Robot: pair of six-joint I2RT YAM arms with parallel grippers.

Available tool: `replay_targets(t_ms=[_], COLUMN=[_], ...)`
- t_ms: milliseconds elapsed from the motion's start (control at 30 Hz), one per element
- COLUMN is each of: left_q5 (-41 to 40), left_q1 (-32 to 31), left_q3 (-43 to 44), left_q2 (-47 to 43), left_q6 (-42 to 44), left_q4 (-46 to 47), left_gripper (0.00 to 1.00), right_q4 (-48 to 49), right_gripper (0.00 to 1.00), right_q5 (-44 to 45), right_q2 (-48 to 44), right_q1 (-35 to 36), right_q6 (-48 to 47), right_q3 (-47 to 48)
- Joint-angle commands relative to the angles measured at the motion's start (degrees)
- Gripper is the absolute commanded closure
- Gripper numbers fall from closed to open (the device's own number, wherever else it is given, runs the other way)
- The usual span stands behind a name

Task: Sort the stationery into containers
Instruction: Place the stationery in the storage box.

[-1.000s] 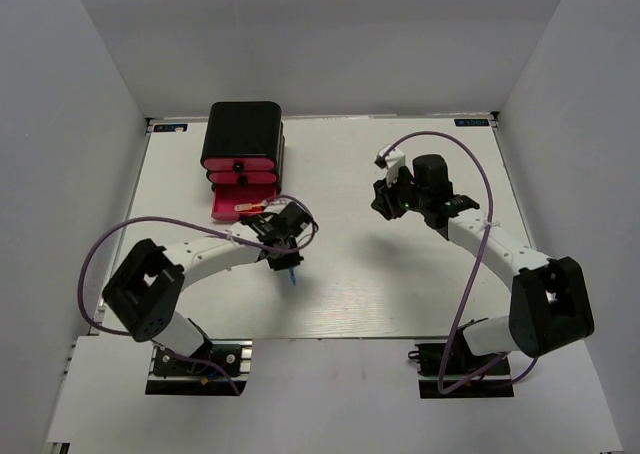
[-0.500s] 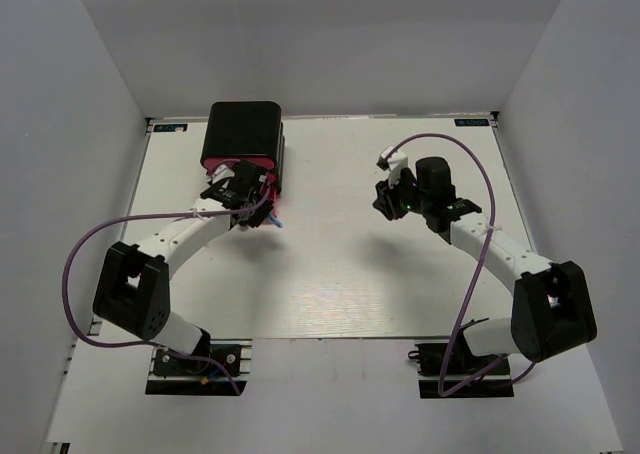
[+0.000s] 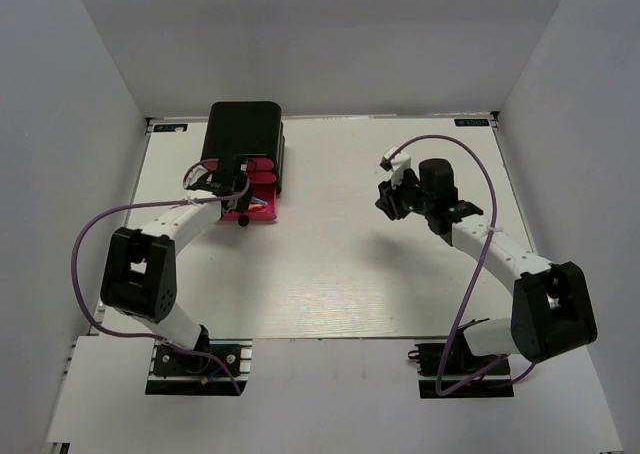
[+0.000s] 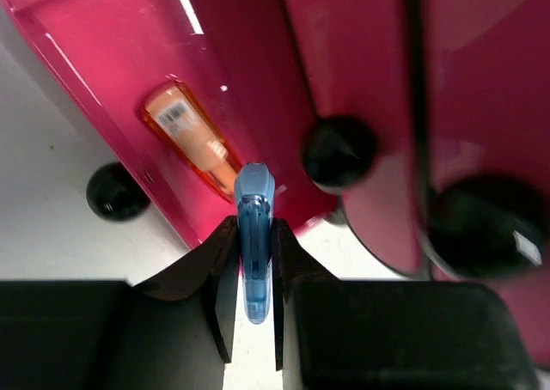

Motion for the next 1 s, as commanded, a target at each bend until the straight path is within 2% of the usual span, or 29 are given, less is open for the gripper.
replay_targets(t_ms=[0, 67, 167, 267, 367, 433, 467, 567, 600, 633, 667, 700, 733, 800, 833, 933, 967], left_q5=[-0.9, -0.9, -0.9, -0.9, -0.9, -0.3, -0.3, 0.5, 1.2, 4.6, 6.9, 8.9, 11.9, 14.5, 17.0, 18.3, 18.3], left_q1=[0.4, 0.9, 0.9, 0.9, 0.9, 0.9, 0.9, -0.3, -0.3, -0.3, -0.3, -0.3, -0.8, -0.8, -0.8, -0.8, -0.8], left_q3=[0.8, 1.3, 0.7, -0.7, -1.2, -1.2, -1.2, -1.2, -1.2, -1.8, -2.4, -3.7, -5.0, -10.3, -12.0, -17.0, -17.8], left_q2=[1.7, 1.7, 1.7, -1.0, -3.4, -4.5, -5.2, -9.5, -10.6, -12.9, -14.0, -15.0, -17.4, -19.9, -21.1, -23.3, -23.3], left_q6=[-2.7, -2.7, -2.7, -1.4, 0.3, 0.9, 2.4, 9.1, 17.7, 22.2, 31.2, 34.8, 37.6, 41.2, 44.3, 47.4, 47.4], left_q4=[1.8, 1.8, 1.8, 3.2, 3.8, 3.1, 3.1, 3.1, 4.2, 4.8, 5.6, 5.6, 5.0, 5.0, 5.0, 3.4, 3.4], left_gripper=[0.92, 0.72, 0.62, 0.47, 0.40, 0.40, 0.42, 0.65, 0.77, 0.81, 0.86, 0.89, 0.94, 0.96, 0.99, 1.00, 0.96], right_q4=[2.4, 2.4, 2.5, 2.9, 3.0, 3.2, 3.1, 2.8, 2.7, 2.5, 2.5, 2.4, 2.5, 2.7, 2.7, 3.3, 3.4], right_gripper=[0.60, 0.60, 0.60, 0.60, 0.60, 0.60, 0.60, 0.58, 0.48, 0.40, 0.25, 0.15, 0.10, 0.10, 0.10, 0.10, 0.10], right_q5=[-0.3, -0.3, -0.4, -0.9, -1.4, -1.5, -1.9, -3.2, -4.6, -5.8, -8.1, -11.0, -12.1, -15.8, -16.4, -17.1, -16.8], right_q2=[-1.5, -1.6, -1.7, -1.7, -1.7, -1.5, -1.7, -1.8, -2.0, -2.0, -2.3, -2.1, -2.5, -2.2, -2.1, -1.4, -1.2], right_q1=[-0.6, -0.8, -1.0, -1.2, -1.2, -1.3, -1.2, -1.2, -1.3, -1.6, -1.4, -1.4, -1.4, -1.4, -1.4, -1.4, -1.4], right_q6=[-0.4, -0.4, -0.4, -0.1, -0.1, 0.2, 0.0, -0.9, -1.9, -2.4, -2.9, -3.5, -3.3, -2.7, -2.0, -1.8, -1.9], right_q3=[-0.3, -0.6, -1.0, -1.4, -1.6, -1.7, -1.6, -1.6, -1.9, -2.2, -2.7, -3.0, -3.4, -3.6, -3.7, -3.4, -3.3])
